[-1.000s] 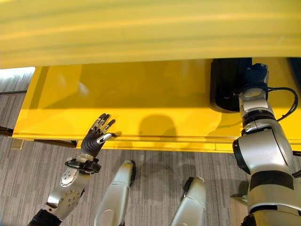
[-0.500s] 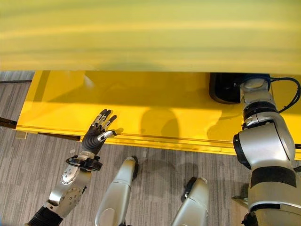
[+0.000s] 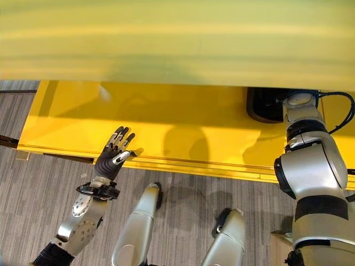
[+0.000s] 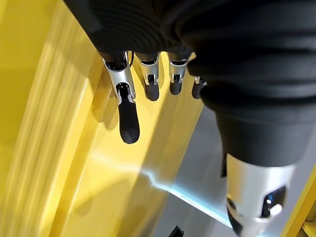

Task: Move parts from the plastic box to the shelf.

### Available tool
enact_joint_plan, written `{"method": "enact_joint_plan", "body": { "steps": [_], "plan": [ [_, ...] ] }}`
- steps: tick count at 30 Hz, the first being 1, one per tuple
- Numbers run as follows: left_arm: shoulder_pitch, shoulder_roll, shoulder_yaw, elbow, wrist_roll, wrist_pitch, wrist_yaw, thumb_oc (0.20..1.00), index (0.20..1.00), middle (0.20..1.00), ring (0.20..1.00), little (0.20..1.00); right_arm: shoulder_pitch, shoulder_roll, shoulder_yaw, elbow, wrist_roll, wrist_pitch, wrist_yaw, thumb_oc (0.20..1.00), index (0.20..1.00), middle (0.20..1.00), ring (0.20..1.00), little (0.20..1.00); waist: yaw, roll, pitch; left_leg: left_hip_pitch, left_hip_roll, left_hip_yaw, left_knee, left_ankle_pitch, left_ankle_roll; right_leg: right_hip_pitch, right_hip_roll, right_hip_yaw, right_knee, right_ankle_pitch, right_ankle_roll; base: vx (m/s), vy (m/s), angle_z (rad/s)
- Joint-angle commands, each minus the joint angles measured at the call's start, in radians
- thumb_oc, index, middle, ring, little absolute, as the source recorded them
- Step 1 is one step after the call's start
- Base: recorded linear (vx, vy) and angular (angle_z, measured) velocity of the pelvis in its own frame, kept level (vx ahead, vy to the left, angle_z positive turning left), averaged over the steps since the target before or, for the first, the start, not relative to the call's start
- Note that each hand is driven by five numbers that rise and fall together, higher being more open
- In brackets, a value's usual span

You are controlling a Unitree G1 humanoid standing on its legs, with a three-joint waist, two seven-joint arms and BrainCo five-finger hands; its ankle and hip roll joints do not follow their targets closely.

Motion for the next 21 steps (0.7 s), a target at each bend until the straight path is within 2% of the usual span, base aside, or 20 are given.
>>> {"method": "enact_joint_plan", "body": {
  "steps": [1,12,21],
  "plan": [
    [0.005,0.047,0.025,-0.052,-0.003,-0.025,0.010,1.000,1.000,1.000,1.000,1.000,-0.141,-0.018,-0.001,0.044,0.042,-0.055,-0.028,1.000,1.000,1.000,1.000,1.000,0.000,0.004,0.001,-0.018,0.001,-0.023,0.022,-0.039,0.051,0.075,0.046,0.001,0.060,-0.068,-0.060,0.00,0.000,0.00],
    [0.003,0.053,0.025,-0.052,-0.004,-0.025,0.008,1.000,1.000,1.000,1.000,1.000,-0.140,-0.012,-0.018,0.049,0.054,-0.050,-0.034,1.000,1.000,1.000,1.000,1.000,-0.001,0.008,0.000,-0.013,0.004,-0.021,0.016,-0.038,0.051,0.078,0.048,0.000,0.053,-0.064,-0.058,0.00,0.000,0.00],
    [-0.005,0.056,0.029,-0.042,-0.004,-0.028,0.011,1.000,1.000,1.000,1.000,1.000,-0.152,0.009,0.019,0.016,0.020,-0.053,-0.043,1.000,1.000,1.000,1.000,1.000,-0.012,-0.007,0.000,0.001,0.010,-0.022,0.006,-0.032,0.050,0.086,0.055,0.000,0.042,-0.060,-0.059,0.00,0.000,0.00]
  ]
}}
